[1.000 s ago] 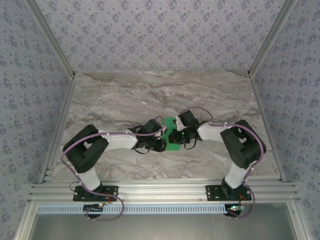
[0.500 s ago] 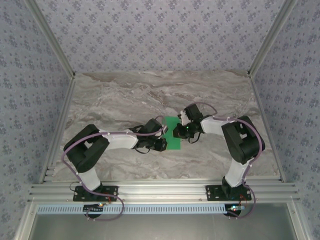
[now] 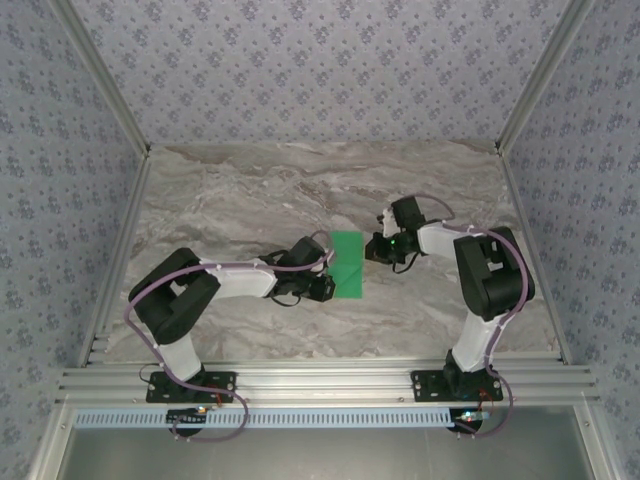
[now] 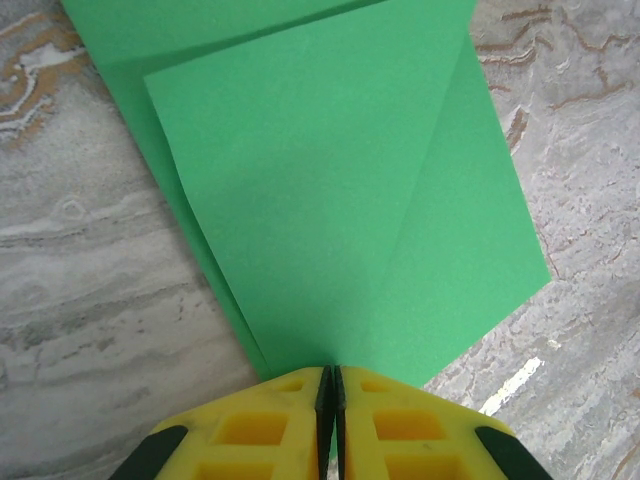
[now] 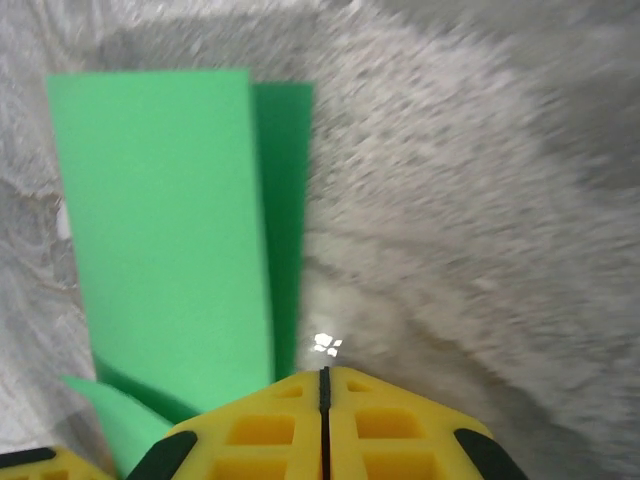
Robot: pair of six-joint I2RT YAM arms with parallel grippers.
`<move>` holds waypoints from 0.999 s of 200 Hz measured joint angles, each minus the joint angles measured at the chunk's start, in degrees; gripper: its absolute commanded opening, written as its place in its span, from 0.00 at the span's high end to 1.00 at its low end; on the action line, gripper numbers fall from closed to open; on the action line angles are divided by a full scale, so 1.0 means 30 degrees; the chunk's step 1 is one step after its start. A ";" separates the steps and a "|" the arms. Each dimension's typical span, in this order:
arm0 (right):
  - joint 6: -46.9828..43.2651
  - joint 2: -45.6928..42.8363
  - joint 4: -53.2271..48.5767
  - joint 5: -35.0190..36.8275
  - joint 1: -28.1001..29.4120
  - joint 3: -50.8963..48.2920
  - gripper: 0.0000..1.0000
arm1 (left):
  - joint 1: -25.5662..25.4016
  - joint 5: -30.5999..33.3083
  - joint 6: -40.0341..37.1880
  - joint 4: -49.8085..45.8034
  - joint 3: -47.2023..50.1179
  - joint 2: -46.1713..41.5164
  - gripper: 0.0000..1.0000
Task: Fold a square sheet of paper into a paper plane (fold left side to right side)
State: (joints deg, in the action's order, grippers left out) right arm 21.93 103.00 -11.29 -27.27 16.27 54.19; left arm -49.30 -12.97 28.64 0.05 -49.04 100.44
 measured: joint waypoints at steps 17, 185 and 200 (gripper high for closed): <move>-0.0007 -0.0481 -0.0197 0.0240 0.0058 -0.0022 0.91 | 0.0000 0.0000 0.0000 0.0000 0.0000 0.0000 0.87; 0.1443 -0.0656 0.1282 -0.0634 0.3111 -0.1486 0.90 | 0.0000 -0.0714 -0.0007 -0.0809 -0.0219 -0.0342 0.86; 0.1443 -0.0656 0.1268 -0.0627 0.3126 -0.1479 0.91 | 0.0000 -0.1042 -0.0015 -0.1035 -0.0583 -0.0342 0.86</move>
State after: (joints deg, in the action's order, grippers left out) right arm 26.26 101.03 -7.49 -29.15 25.65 49.76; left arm -49.30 -16.10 28.60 -3.05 -50.78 99.42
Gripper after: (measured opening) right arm 0.098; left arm 0.134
